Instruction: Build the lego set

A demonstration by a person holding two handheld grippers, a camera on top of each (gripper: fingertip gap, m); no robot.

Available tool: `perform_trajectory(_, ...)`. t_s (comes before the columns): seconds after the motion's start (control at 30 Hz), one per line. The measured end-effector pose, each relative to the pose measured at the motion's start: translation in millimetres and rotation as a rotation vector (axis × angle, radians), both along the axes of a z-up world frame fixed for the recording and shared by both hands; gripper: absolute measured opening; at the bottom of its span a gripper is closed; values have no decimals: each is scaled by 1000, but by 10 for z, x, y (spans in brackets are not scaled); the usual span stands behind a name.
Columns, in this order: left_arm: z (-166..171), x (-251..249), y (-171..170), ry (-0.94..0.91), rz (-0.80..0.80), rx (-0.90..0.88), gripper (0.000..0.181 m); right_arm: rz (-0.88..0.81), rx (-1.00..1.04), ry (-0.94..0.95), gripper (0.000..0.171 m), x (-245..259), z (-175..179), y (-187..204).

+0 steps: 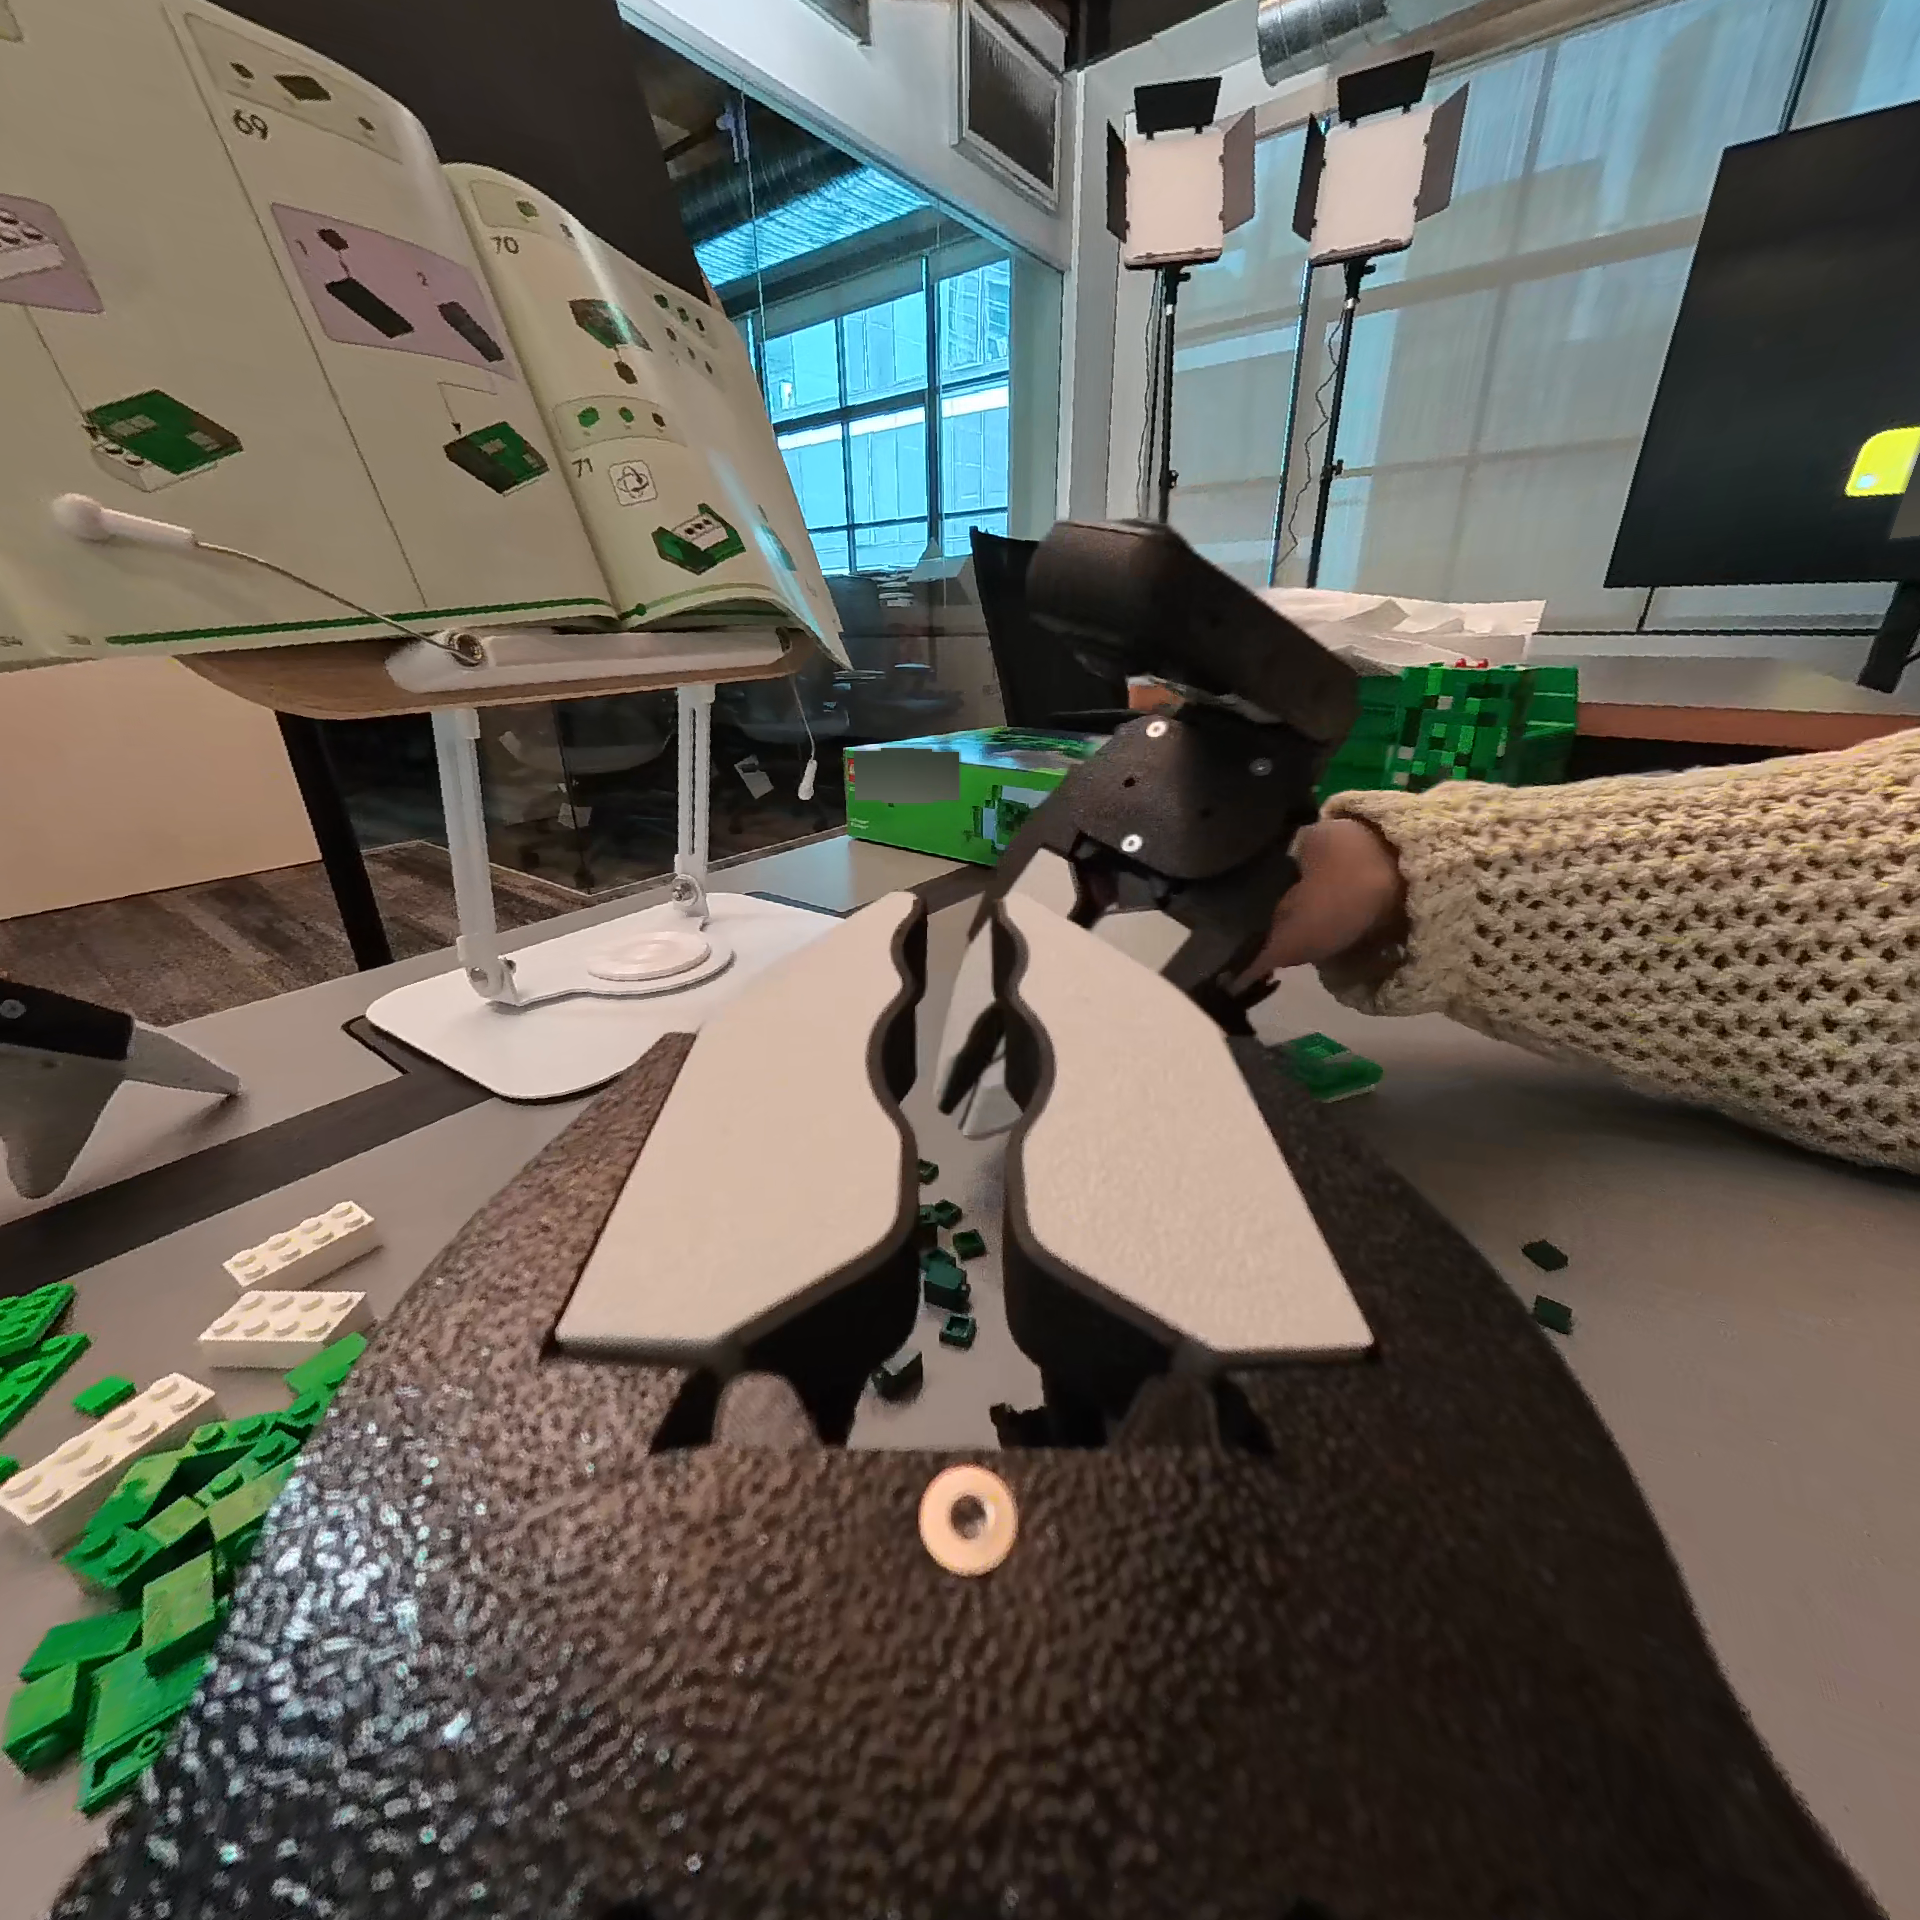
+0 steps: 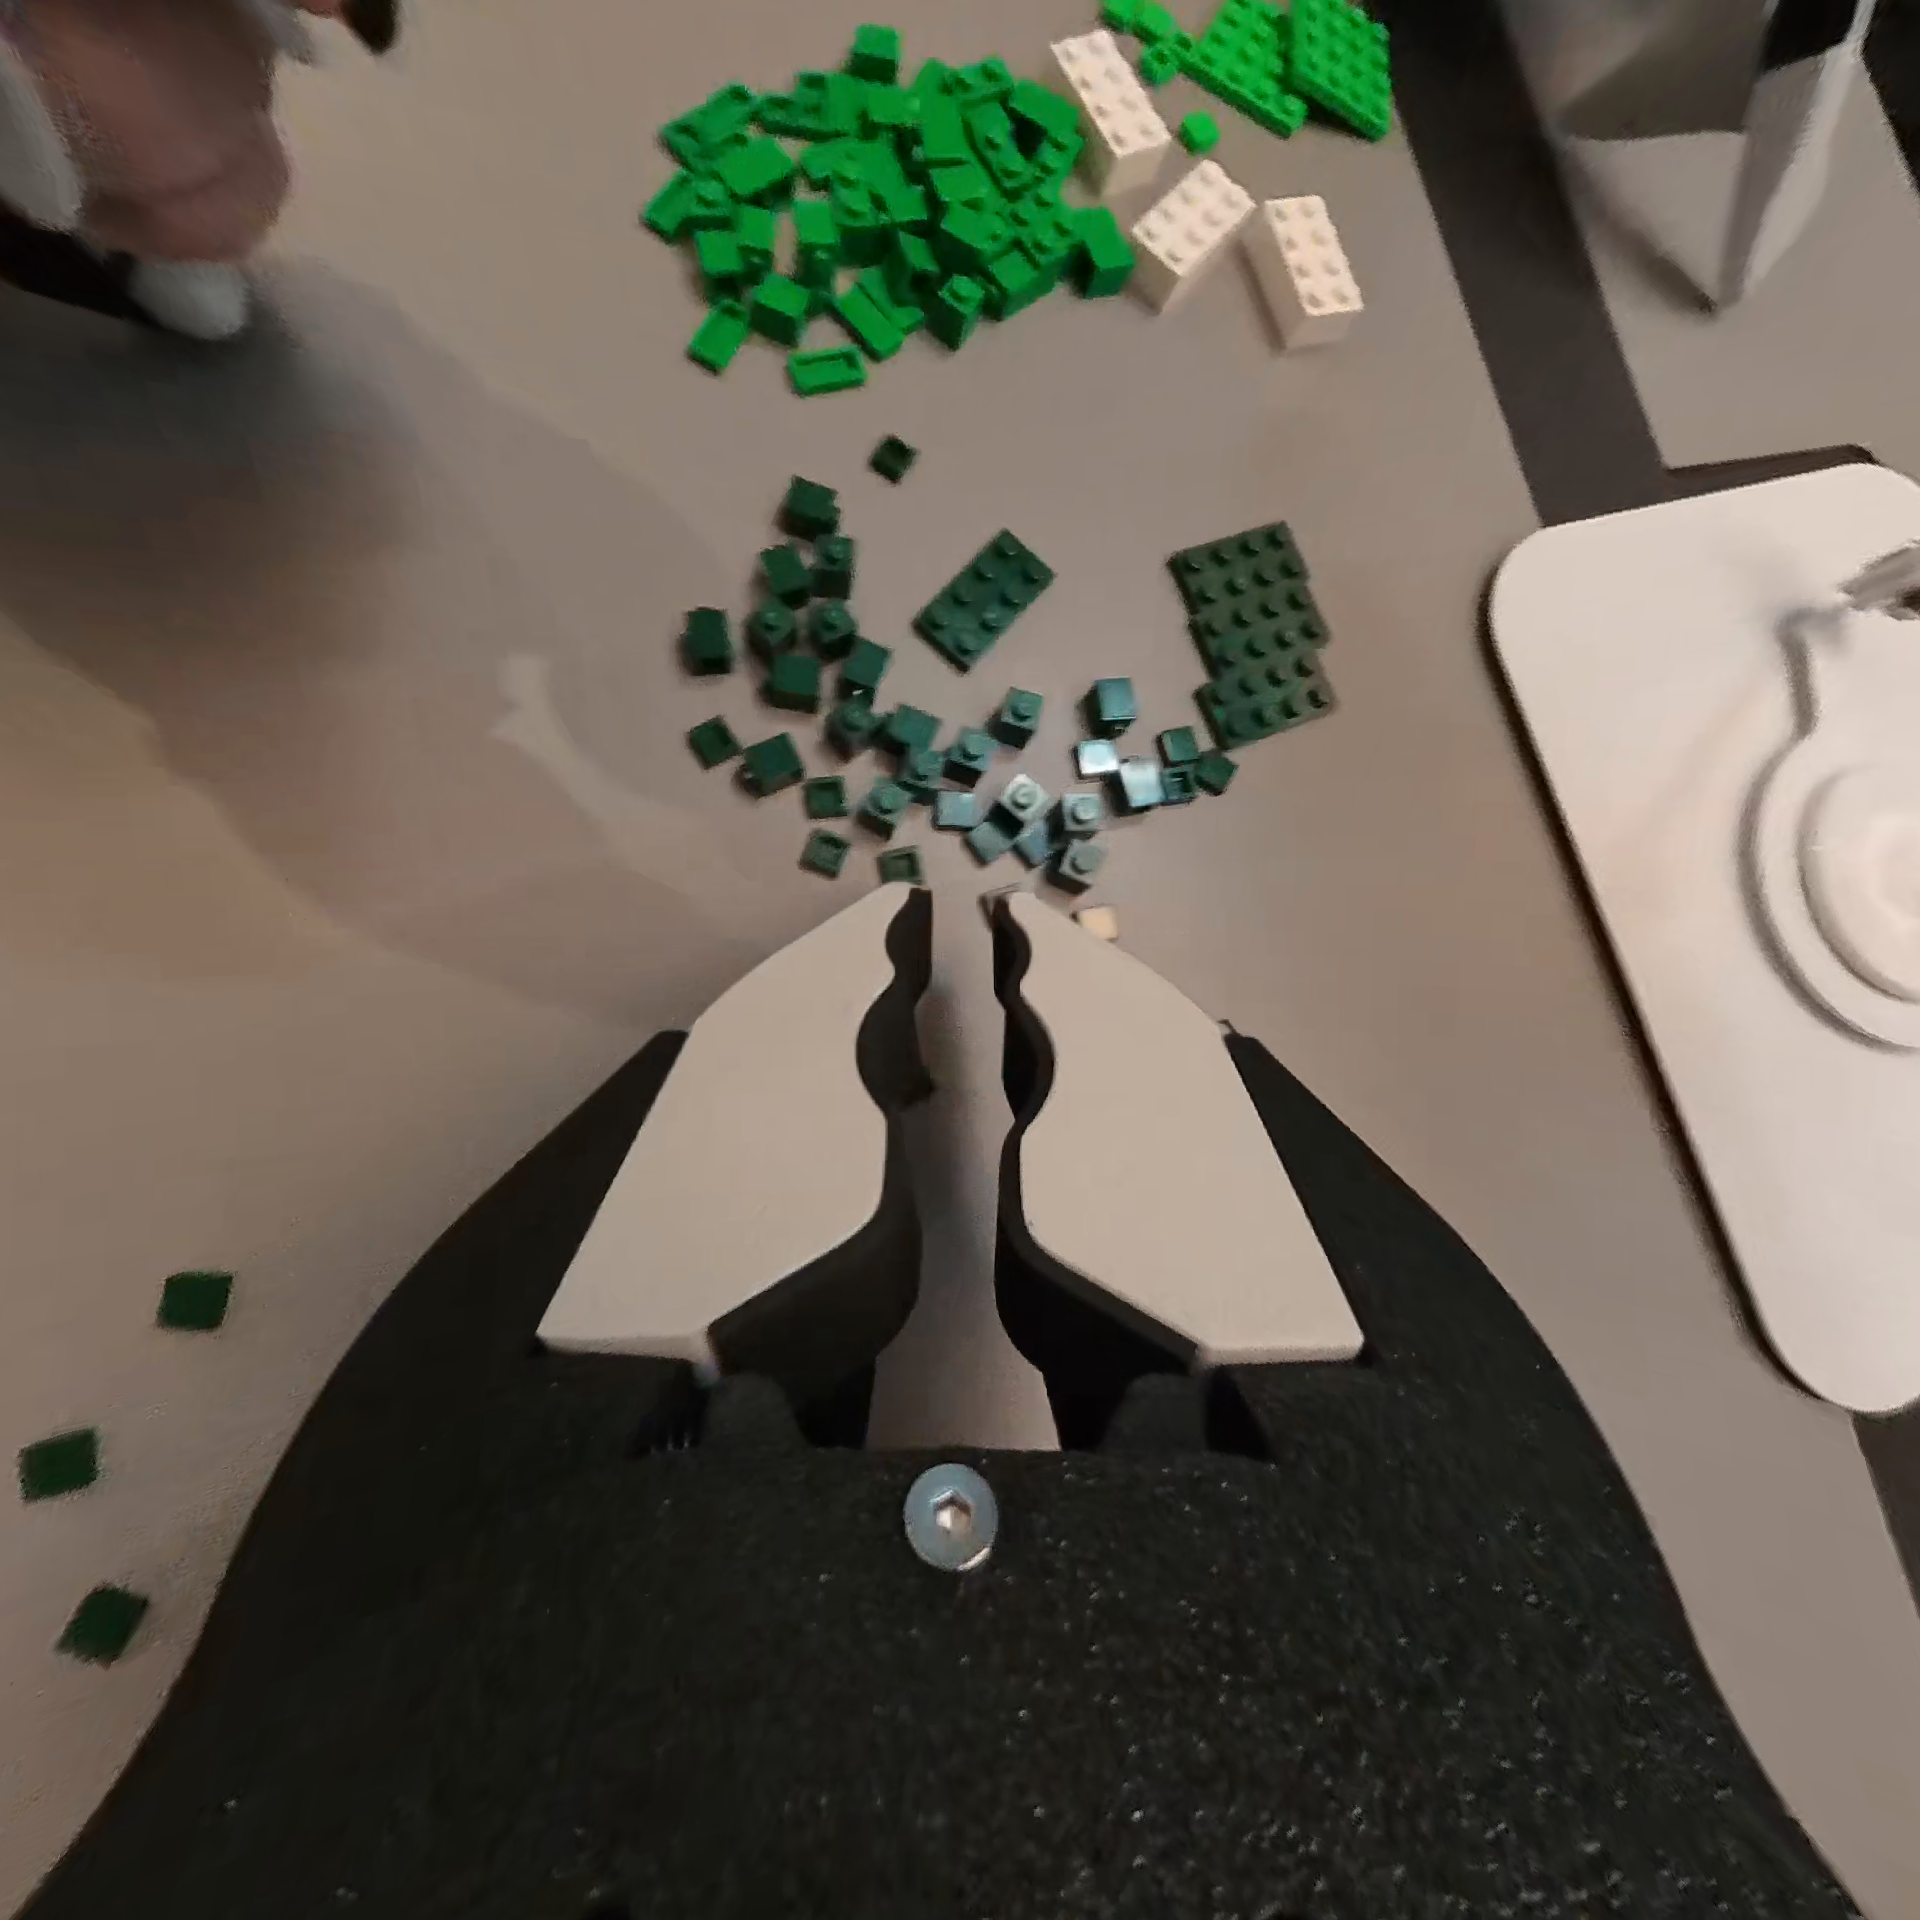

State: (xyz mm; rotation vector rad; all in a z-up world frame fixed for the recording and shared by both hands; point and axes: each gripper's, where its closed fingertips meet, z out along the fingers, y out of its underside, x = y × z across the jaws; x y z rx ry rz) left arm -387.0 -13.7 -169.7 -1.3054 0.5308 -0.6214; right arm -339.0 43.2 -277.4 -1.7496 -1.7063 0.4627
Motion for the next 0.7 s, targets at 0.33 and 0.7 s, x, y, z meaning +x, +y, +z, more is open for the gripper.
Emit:
perform_trajectory(0.33, 18, -21, -1, -9, 0, 3, 10, 8, -138, -82, 17, 100, -131, 377)
perform_trajectory(0.7, 29, -43, 2, -18, 6, 6, 8, 72, -128, -89, 15, 51, -196, 359)
